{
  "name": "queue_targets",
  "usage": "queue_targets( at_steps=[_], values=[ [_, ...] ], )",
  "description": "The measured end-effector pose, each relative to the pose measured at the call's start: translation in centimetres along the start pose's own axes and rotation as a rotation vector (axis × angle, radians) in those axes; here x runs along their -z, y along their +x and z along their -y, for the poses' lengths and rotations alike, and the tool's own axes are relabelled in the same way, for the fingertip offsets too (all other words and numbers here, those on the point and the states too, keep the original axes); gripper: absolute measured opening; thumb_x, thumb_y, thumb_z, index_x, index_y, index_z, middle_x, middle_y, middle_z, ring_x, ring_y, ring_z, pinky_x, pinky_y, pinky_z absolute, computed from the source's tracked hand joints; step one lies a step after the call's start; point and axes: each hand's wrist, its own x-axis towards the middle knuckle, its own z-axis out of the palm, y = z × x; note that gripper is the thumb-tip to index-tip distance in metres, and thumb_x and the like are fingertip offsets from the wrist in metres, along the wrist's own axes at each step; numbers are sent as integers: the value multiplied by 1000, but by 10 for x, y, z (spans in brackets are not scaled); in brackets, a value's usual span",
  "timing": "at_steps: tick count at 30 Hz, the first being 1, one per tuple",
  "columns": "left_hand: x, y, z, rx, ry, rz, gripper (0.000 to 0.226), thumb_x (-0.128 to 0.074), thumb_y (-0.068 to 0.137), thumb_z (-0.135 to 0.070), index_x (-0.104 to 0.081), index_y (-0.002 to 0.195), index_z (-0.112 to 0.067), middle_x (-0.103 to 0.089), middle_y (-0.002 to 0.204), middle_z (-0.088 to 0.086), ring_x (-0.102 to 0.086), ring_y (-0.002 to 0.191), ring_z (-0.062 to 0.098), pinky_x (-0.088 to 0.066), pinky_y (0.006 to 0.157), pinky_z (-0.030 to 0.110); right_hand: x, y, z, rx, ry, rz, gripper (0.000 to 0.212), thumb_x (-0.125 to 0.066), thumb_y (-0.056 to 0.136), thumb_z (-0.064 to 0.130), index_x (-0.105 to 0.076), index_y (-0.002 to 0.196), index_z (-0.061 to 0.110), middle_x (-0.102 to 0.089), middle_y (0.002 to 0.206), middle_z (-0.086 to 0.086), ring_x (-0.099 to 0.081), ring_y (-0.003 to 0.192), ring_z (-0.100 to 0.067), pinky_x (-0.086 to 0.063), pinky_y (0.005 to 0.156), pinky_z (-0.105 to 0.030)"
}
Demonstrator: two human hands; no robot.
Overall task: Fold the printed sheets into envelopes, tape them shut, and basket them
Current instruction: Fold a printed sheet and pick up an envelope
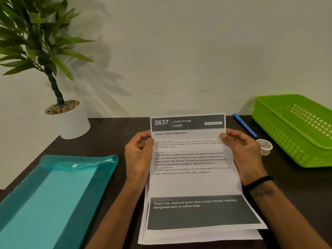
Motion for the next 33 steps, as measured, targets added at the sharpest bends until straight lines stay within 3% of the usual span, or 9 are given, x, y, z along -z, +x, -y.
queue_targets(
  at_steps=[8,13,19,24,27,30,33],
  values=[
    [0,0,2,-15,-3,11,21,-60,99,-5,-67,117,-14,-80,96,4,-78,83,25,-62,68,36,1,0,0,-2,-6,22,26,-74,90,2,-73,110,19,-81,97,4,-78,90,-14,-59,75,-28],
    [1,1,3,-19,13,13,21,-59,100,-6,-69,116,-16,-80,98,1,-78,85,24,-63,71,39,2,2,-1,2,-25,41,30,-72,90,-3,-72,112,16,-81,97,3,-78,87,-12,-60,66,-20],
    [2,5,8,-48,55,-4,20,-57,102,-8,-74,102,-18,-79,97,2,-77,88,24,-62,74,40,2,5,-3,17,-36,33,24,-72,88,-6,-70,94,17,-79,82,8,-74,75,-3,-57,66,-18],
    [2,5,9,-37,34,-28,25,-53,104,-17,-77,99,-16,-79,92,8,-77,86,28,-63,73,41,0,5,0,-46,37,27,28,-58,90,-12,-72,82,10,-80,93,-5,-76,87,-24,-59,72,-34],
    [0,7,6,36,-27,-58,26,-54,99,-22,-79,95,-15,-79,93,8,-76,88,28,-60,76,42,-2,1,5,-165,184,52,27,-45,90,-3,-68,80,5,-80,92,-8,-76,85,-26,-60,75,-35],
    [0,7,7,41,-26,-60,24,-58,100,-30,-78,94,-17,-78,94,7,-76,86,26,-60,73,41,-3,1,6,-178,216,77,20,-52,92,9,-68,85,2,-79,96,-13,-75,92,-31,-60,84,-38],
    [0,6,9,-19,42,-23,11,-72,95,-33,-77,96,-24,-79,93,1,-76,87,24,-64,79,45,-3,1,0,-32,70,47,6,-72,92,11,-74,94,7,-80,92,-5,-75,91,-23,-61,85,-36]
  ],
)
